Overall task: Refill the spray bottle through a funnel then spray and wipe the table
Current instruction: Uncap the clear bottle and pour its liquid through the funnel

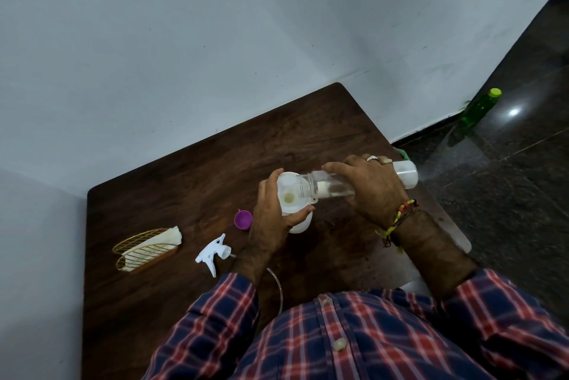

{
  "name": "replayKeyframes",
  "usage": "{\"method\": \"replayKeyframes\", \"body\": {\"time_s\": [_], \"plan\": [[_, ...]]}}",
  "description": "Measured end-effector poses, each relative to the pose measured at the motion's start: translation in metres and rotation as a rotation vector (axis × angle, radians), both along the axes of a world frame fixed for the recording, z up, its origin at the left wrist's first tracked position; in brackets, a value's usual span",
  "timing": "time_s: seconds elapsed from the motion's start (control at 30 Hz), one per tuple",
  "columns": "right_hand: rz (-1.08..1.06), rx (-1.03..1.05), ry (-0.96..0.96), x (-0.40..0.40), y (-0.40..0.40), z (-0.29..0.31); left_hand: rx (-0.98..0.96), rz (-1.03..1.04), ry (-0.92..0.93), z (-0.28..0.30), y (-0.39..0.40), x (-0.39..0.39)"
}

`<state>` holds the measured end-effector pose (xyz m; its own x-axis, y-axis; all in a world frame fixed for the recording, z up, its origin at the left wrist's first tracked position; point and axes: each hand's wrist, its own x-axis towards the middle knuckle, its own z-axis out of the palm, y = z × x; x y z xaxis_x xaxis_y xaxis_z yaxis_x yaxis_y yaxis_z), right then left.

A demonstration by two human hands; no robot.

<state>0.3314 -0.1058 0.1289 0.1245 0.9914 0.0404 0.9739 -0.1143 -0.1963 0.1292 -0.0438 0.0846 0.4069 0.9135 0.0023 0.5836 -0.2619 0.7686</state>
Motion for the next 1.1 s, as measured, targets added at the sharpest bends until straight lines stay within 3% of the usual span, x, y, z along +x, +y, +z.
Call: {"method": "replayKeyframes", "body": {"time_s": [1.1], "plan": [[-0.009, -0.067, 0.025, -0.009, -0.005, 0.018, -0.012, -0.176, 0.004, -0.003, 0.019, -0.012]]}}
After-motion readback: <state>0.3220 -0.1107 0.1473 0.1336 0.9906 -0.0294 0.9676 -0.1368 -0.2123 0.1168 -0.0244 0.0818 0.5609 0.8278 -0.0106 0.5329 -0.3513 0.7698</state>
